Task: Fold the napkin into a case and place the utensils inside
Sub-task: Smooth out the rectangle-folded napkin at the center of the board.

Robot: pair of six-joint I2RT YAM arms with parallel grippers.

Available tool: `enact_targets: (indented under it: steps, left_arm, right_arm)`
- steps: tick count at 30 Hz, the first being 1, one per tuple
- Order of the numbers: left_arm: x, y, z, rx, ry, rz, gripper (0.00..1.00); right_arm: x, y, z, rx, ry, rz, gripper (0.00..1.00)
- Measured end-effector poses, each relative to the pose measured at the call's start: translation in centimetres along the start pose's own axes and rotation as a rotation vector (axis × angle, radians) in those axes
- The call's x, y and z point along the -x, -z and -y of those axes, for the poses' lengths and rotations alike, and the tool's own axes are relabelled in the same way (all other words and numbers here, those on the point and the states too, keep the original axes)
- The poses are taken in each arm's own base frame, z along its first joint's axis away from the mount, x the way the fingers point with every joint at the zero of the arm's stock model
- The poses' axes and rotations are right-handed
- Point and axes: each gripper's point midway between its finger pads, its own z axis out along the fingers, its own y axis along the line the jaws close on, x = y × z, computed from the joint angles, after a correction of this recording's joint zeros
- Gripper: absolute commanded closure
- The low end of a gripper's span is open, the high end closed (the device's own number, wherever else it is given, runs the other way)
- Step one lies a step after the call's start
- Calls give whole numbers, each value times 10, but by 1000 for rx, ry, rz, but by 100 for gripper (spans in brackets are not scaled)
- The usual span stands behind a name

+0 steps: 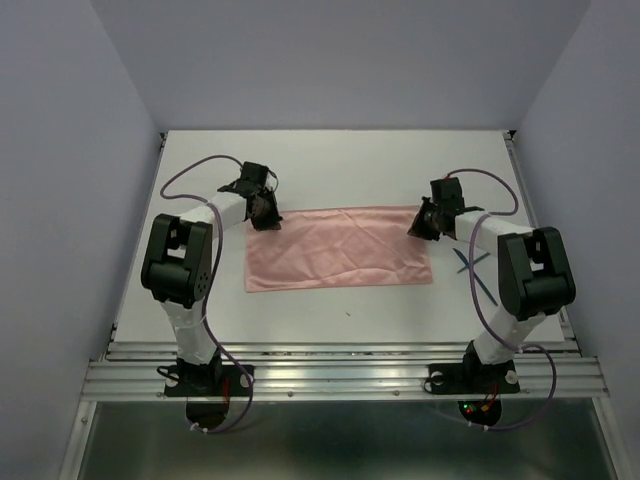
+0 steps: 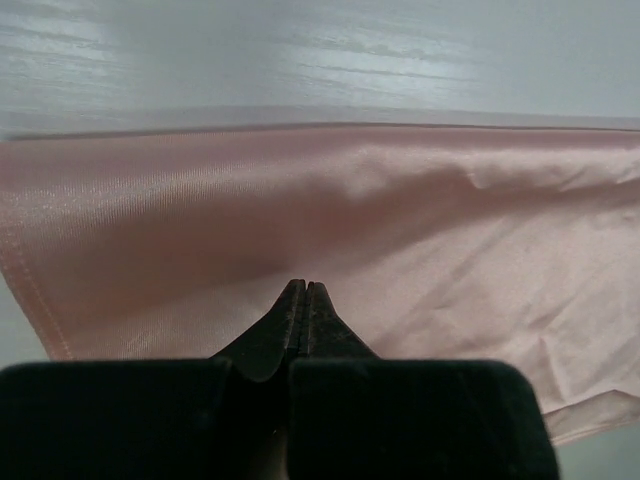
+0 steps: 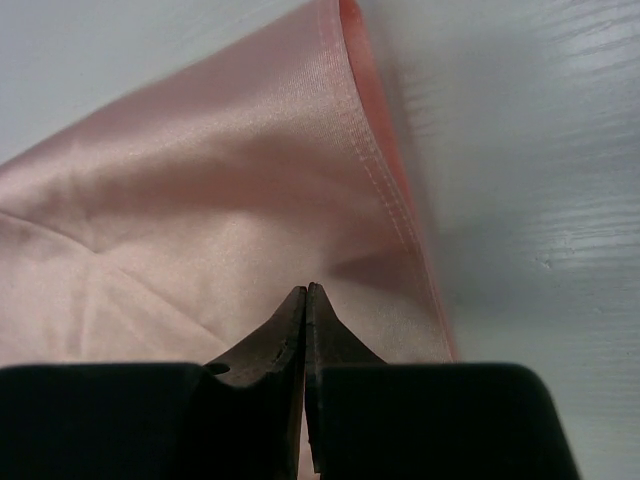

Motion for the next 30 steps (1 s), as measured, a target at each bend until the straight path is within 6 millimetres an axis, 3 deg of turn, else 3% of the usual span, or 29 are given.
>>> enact_targets:
  steps: [5,12,17,23,30]
  left_arm:
    - [-13,-20,-16,63,4,-49,100]
    - [19,-30,-15,91,-2,7,100]
    - [31,-31,-26,111,16,24,100]
    - [39,-29,-50,152,55,30,100]
    - [45,-29,-65,174,84,36,100]
  right_arm:
    - [11,-13,-4,-14,0,7,94]
    - [41,-35,-17,-13,0,53,95]
    - [42,-51,-14,-37,-8,43,96]
    - [48,-56,-15,-41,-10,54,96]
    - [46,-56,-20,-18,-8,38,95]
